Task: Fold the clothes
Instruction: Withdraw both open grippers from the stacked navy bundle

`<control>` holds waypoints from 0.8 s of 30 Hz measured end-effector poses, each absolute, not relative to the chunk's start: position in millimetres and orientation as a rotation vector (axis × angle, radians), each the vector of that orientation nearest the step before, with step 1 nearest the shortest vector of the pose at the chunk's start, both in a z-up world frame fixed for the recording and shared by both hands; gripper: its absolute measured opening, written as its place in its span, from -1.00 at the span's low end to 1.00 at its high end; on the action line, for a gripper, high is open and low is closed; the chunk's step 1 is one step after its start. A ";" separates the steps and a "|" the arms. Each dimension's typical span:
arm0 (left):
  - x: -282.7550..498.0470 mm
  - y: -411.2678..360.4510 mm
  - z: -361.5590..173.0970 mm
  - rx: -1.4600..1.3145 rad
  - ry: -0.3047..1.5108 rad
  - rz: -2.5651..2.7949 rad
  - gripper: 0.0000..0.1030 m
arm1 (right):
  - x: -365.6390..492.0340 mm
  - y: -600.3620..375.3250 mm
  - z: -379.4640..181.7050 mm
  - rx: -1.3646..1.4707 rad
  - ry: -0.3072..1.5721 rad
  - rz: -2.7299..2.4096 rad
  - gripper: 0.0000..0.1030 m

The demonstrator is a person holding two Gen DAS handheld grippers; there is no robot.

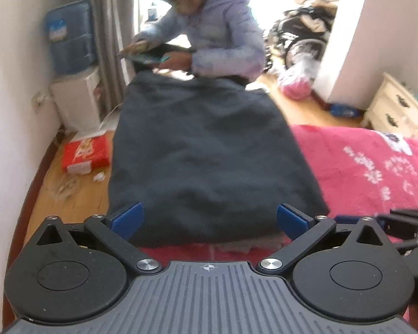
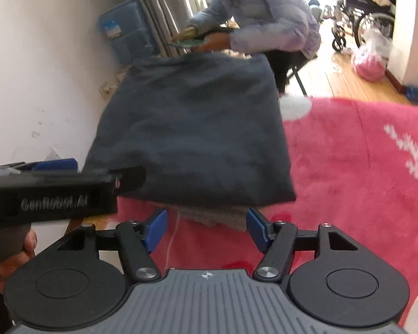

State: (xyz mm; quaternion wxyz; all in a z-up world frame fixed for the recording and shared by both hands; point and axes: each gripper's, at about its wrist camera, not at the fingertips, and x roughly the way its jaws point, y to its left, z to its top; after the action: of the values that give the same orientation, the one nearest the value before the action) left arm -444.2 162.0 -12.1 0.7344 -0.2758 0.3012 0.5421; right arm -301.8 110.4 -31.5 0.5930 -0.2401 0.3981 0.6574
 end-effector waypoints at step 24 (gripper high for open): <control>-427.8 152.2 -51.2 -0.583 0.925 1.345 0.99 | -297.4 103.1 -66.5 -0.633 1.016 1.295 0.44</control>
State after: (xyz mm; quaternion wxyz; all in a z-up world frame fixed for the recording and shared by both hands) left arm -427.8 152.2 -51.2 0.6473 -0.2563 0.4067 0.5915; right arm -297.4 103.1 -66.5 0.6357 -0.2770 0.4449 0.5668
